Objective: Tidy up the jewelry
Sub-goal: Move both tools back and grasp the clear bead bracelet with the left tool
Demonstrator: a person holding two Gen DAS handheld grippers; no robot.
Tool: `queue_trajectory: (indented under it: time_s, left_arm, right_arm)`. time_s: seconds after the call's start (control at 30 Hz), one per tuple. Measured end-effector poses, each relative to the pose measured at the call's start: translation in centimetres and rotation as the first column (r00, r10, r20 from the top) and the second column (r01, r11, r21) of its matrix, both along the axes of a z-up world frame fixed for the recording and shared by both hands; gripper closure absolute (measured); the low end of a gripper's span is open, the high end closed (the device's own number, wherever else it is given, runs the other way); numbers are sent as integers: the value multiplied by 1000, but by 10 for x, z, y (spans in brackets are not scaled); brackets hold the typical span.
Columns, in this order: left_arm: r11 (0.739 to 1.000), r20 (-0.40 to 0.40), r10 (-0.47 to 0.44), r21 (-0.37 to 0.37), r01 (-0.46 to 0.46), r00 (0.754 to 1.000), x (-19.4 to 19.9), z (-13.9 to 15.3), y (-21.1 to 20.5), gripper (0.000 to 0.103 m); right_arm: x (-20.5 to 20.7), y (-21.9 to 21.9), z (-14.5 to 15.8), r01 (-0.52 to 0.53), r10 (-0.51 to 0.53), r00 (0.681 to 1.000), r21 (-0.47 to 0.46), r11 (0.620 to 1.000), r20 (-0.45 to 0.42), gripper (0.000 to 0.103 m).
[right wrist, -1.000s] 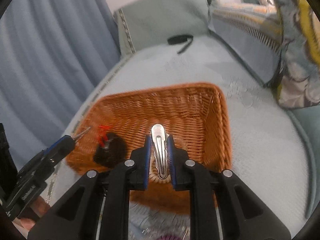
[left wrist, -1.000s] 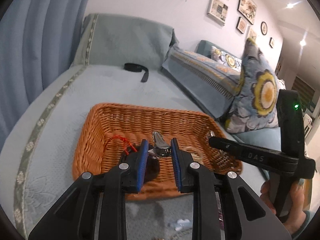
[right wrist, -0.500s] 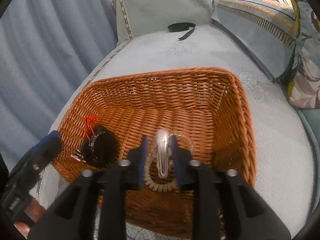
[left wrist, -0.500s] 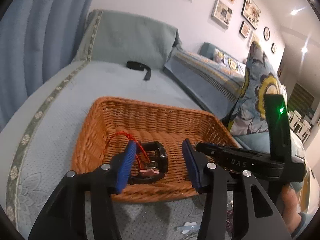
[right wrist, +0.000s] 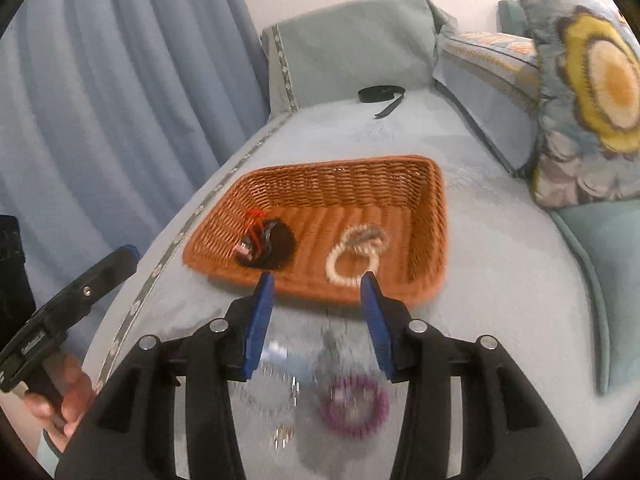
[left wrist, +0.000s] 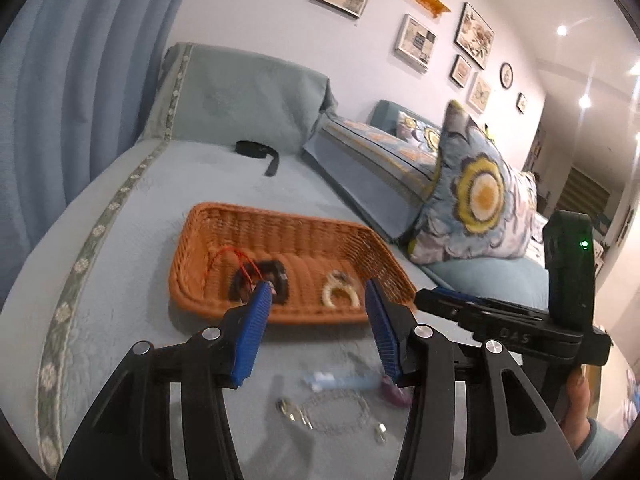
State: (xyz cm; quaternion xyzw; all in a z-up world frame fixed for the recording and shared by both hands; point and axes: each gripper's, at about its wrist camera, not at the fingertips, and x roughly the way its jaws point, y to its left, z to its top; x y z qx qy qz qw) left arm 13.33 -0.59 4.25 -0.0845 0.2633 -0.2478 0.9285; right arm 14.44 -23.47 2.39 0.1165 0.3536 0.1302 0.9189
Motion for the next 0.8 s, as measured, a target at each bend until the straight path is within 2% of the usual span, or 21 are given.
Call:
queue_trajectory:
  time_s: [0.23,0.33,0.5,0.6,0.7,0.8]
  left_arm:
    - [999,-5,-22,49,22,1000,-43,-12,-8,55]
    - [998,-31,-20,56,22,999,-45,-26,-9,55]
    - [998,-116,-5,60,12,993,-32,-59,-14,55]
    - [996,-162,5,93,11,987,-23,-79,-20,55]
    - [984,-211,32,177,6,977,-10,-98,-34,55]
    - [969,-225,60,247,-3,972,-3,-105,-43,55]
  right_arm:
    - [-55,-13,-24,38,-38,999,-3,999,-25,62]
    - [-57,-12,-40,46,-48,997,-33,998,-56,62]
    - [-54,-14,-58,60,-62,995,-26,998,-77,64]
    - [-52,-12,-71,64,-71,992,-63,996,-105,67]
    - [-47,-10,-80,65,-73,988,-63,996,-133,69]
    - [-46,-6,-85,58,-69,987,-82,995,-142,70]
